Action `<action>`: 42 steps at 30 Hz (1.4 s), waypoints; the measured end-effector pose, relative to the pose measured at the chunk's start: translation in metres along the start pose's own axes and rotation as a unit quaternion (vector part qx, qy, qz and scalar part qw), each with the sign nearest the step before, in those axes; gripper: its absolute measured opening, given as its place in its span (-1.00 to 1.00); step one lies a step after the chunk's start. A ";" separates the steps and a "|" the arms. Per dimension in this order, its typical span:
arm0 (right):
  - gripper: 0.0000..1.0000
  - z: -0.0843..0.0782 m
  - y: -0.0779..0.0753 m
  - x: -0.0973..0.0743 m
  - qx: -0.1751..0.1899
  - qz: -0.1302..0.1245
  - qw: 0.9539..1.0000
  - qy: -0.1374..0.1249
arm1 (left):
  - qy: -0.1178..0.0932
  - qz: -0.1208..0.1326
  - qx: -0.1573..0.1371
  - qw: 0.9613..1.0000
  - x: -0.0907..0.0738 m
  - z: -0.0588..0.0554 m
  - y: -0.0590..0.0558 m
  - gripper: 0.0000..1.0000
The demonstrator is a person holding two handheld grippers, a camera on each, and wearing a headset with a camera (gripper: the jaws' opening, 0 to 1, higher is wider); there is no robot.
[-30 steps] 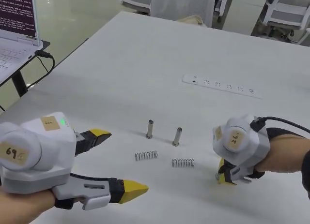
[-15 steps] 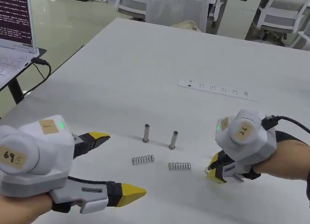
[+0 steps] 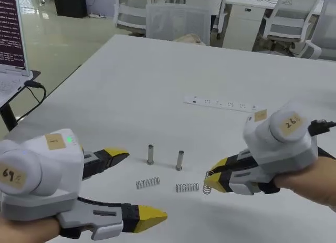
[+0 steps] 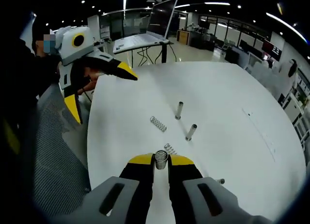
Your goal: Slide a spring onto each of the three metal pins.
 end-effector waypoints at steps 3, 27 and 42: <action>-0.83 0.014 0.005 -0.009 0.014 0.004 1.000 -0.022 | -0.012 -0.016 -0.004 1.000 0.003 0.006 -0.004 0.41; -0.84 0.083 0.054 -0.037 -0.005 0.040 0.998 -0.056 | -0.056 -0.059 0.059 0.995 0.012 0.029 -0.027 -0.45; -0.84 0.086 0.057 -0.038 -0.007 0.041 0.997 -0.062 | -0.061 -0.050 0.075 0.994 0.015 0.030 -0.030 -0.87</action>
Point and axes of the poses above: the centre of the closed fingertips' face, and the gripper's own axes: x roughly forward along the fingers, y roughly to its left, z roughly out of its top, the point moved 8 cm from there along -x, roughly backward along the fingers, and after that the axes turned 6 degrees about -x, right-handed, at the moved point
